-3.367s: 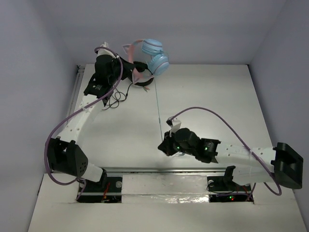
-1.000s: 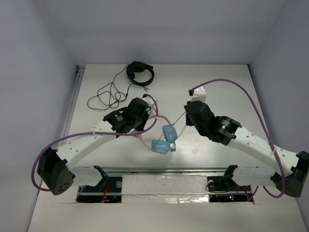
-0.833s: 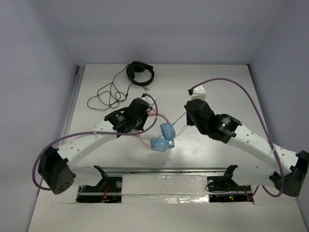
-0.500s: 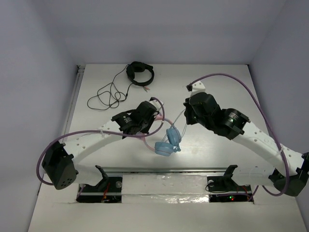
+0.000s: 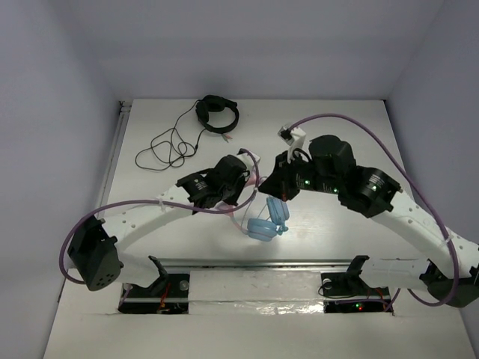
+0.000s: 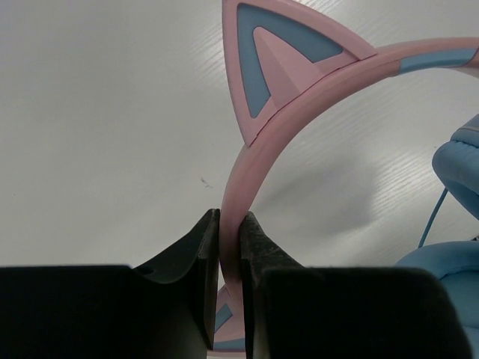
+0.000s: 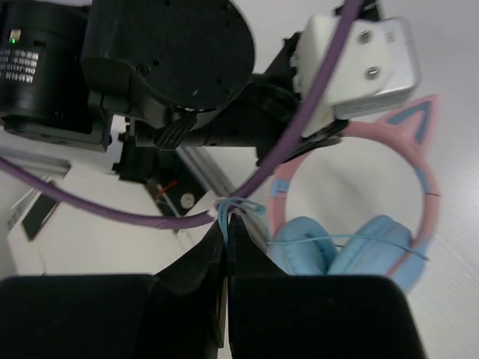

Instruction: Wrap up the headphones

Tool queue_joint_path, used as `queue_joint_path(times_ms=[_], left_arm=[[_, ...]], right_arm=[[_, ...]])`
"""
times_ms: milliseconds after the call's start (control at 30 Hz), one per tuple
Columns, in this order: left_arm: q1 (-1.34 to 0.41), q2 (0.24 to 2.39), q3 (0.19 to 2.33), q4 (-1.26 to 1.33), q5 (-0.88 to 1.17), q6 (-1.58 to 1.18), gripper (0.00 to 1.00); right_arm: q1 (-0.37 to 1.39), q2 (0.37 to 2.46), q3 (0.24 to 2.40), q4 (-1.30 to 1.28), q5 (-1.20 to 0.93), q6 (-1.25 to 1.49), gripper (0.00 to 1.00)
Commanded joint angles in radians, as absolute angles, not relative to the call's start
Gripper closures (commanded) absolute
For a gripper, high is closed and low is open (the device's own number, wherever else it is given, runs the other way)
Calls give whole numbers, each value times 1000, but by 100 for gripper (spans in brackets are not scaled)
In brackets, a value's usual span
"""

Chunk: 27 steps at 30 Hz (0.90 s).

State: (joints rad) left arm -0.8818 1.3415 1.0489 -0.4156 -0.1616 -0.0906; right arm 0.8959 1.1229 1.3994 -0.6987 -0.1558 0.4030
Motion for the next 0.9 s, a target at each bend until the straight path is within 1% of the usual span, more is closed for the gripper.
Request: queue_joint_path(times_ms=[0,33,67,133,200,267,467,667,833,867], left_arm=[[-888,1332,1068,-367,-124,-90,100],[-888,1328,1066,-367,-117,-91,100],[-888,1327,1065,-364,-103,-91,100],[-888,1316,1062,-361,-94,-95,100],[-888,1302,1055,-350,-63,-95,100],[-888,1270,1051,-331,-32,-97,100],[-888,1216,1046,-324,74,-84,100],[-888,1198,1034,-318,101,-71,100],[-833,1166,1012,-299,160,-63,100],[-821,1166,1011,-302,163,-61,100]], right_arm=[[891,1123,1339,-425,-391,509,100],[891,1103,1322,-401,-373,523,100],[891,1098,1315,-400,-253,528,100],[891,1080,1316,-416,-133,526,100],[891,1036,1293,-385,39,535,100],[891,1028,1293,-441,201,535,100],[891,1042,1157,-528,483,538,100],[891,1022,1080,-551,644,554,100],[868,1000,1016,-549,666,563,100],[853,1000,990,-534,631,564,100]])
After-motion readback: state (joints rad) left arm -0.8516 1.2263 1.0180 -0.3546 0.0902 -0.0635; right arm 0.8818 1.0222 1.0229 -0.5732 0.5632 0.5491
